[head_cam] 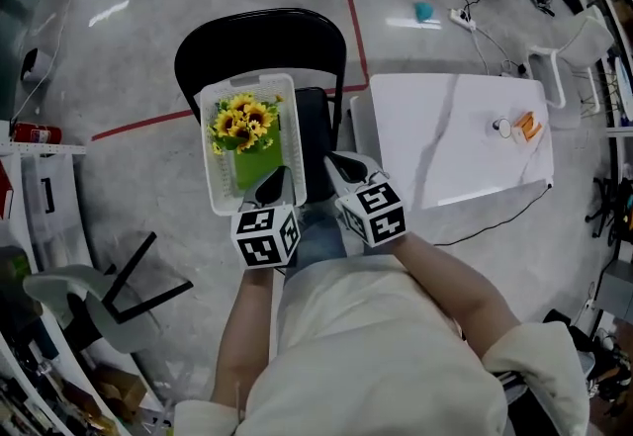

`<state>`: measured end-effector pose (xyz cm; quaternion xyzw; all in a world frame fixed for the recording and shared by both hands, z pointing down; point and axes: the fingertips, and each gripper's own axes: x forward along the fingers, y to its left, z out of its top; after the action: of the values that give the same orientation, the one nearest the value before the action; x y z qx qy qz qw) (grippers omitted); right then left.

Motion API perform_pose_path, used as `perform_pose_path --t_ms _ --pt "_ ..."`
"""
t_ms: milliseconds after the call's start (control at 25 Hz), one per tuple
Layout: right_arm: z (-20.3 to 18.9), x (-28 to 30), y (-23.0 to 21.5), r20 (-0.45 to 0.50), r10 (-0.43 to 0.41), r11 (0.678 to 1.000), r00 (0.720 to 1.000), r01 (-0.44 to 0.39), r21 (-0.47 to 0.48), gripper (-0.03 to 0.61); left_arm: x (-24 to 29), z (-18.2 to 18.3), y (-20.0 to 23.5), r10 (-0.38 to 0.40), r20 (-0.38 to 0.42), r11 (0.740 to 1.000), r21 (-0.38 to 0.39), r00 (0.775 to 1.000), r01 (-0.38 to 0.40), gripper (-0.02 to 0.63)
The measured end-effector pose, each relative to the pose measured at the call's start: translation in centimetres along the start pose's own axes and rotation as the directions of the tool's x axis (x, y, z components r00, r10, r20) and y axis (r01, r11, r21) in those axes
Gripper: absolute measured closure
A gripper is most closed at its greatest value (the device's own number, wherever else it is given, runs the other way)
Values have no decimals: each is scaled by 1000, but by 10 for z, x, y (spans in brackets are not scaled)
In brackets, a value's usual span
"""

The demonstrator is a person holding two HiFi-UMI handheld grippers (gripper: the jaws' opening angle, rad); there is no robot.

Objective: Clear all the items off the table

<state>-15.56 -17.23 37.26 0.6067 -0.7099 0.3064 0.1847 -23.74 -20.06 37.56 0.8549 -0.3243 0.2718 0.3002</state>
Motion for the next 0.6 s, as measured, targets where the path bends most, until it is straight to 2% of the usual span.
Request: perform_pose_path --t_ms 160,600 --pt "-6 -23 -30 20 -40 999 999 39 33 580 7 4 -33 -27 -5 998 49 1000 28 606" --pt "-25 -83 -104 49 -72 996 996 69 57 580 40 -6 -135 -80 -25 993 80 997 81 606"
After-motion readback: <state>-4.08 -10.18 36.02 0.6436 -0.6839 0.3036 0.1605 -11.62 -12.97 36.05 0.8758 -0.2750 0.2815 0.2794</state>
